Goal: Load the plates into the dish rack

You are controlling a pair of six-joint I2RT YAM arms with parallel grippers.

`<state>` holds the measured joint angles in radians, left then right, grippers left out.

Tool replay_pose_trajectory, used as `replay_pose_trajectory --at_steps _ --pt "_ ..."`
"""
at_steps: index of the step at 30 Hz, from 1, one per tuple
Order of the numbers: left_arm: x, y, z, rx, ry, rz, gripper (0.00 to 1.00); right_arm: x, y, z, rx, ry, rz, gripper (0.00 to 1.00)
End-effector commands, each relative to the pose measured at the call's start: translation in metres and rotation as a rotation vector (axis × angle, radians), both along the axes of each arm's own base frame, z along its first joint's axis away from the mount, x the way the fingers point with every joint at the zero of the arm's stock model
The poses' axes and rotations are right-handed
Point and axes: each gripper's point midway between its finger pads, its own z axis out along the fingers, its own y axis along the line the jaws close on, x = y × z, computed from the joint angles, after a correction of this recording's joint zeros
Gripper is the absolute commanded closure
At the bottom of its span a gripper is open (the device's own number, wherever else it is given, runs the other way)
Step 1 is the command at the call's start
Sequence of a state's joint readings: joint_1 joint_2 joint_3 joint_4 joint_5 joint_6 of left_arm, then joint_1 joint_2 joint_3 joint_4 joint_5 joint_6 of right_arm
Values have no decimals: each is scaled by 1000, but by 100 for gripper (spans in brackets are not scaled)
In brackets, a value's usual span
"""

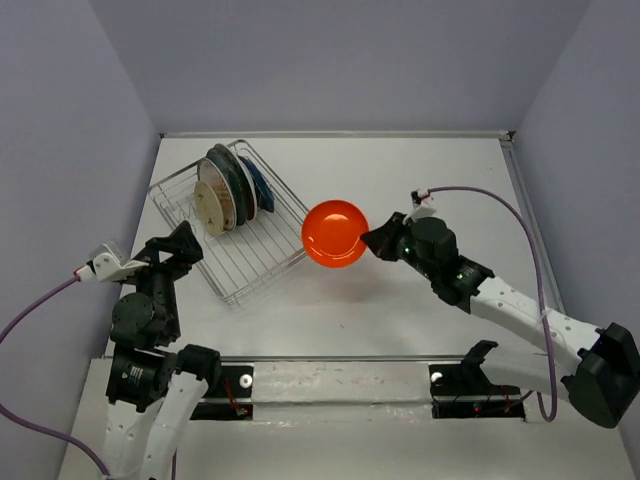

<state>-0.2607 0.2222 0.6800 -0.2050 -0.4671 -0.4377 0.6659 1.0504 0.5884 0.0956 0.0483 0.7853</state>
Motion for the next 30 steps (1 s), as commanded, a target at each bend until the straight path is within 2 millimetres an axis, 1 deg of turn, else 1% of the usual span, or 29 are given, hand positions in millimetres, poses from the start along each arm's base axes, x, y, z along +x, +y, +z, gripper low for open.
replay_pose_trajectory --at_steps 1,2,4,5,6,7,8,9,10,11,12,13,14,15,16,18,19,20,21,22,23,24,25,26,28,29,30 --pt "4 4 7 -30 -32 31 1 21 38 80 -98 -213 -3 93" --pt "4 7 5 -37 -23 46 1 26 58 121 -86 -290 -7 93" --pt "3 15 4 -52 -18 92 1 34 90 138 -109 -317 16 93" --pt "2 17 3 -55 -15 104 1 46 116 119 -170 -298 31 93" --pt "2 18 2 -55 -12 110 1 51 133 154 -180 -347 9 93" --pt "1 20 3 -58 -14 123 1 58 146 158 -208 -359 -5 93" --pt "1 21 3 -60 -11 128 1 76 162 131 -314 -350 -37 93" --pt "1 22 3 -62 -12 137 1 84 176 163 -292 -390 -61 93" --pt "-1 24 4 -65 -13 149 1 87 189 165 -309 -399 -63 93" --pt "-2 26 3 -72 -11 160 1 104 200 130 -417 -374 -85 93" --pt "-3 28 4 -79 -16 166 1 106 212 130 -429 -383 -90 93" --pt "-6 31 6 -86 -19 187 1 109 226 161 -376 -420 -108 93" --pt "-7 34 7 -94 -22 200 1 114 233 160 -381 -423 -115 93" --pt "-10 36 6 -98 -17 209 1 119 248 132 -434 -407 -106 93" --pt "-14 39 9 -115 -27 228 1 125 254 155 -390 -439 -137 93" --pt "-16 42 8 -121 -25 243 1 124 268 152 -416 -465 -152 93" --pt "-17 43 10 -125 -30 247 1 126 281 151 -407 -482 -165 93" --pt "-18 42 10 -127 -32 244 1 131 283 129 -462 -477 -173 93" --pt "-18 42 11 -128 -36 239 1 130 287 148 -440 -517 -203 93" --pt "-17 40 10 -123 -34 231 1 136 294 135 -458 -527 -208 93" --pt "-17 39 11 -124 -37 226 1 133 297 135 -497 -565 -206 93" --pt "-17 39 11 -124 -37 224 1 131 301 144 -471 -602 -255 93" --pt "-17 39 11 -124 -37 224 1 129 303 142 -487 -622 -269 93" --pt "-17 39 11 -124 -39 223 1 131 300 140 -520 -638 -288 93" --pt "-17 38 12 -123 -40 218 1 127 305 137 -566 -686 -318 93" --pt "-17 38 12 -123 -40 215 1 130 307 125 -601 -696 -323 93" --pt "-17 37 11 -122 -38 212 1 131 305 125 -653 -723 -323 93"
